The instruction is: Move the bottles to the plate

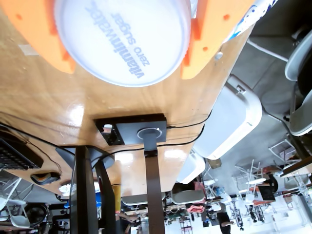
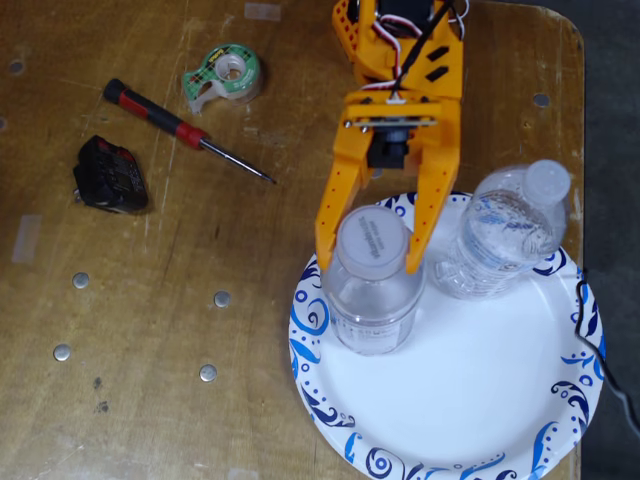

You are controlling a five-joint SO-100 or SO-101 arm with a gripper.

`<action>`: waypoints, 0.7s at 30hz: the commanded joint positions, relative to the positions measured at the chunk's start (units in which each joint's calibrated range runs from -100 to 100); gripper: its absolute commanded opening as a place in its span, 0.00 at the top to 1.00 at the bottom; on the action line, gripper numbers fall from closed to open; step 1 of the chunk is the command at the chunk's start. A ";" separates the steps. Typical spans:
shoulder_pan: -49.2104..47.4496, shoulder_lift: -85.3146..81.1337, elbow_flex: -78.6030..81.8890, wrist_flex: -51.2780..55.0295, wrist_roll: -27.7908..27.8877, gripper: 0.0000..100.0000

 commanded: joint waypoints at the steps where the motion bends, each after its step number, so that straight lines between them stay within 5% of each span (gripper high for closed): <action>1: -1.93 -2.02 -0.09 -1.97 -0.21 0.83; 21: -7.11 -1.68 3.15 -1.97 0.21 0.83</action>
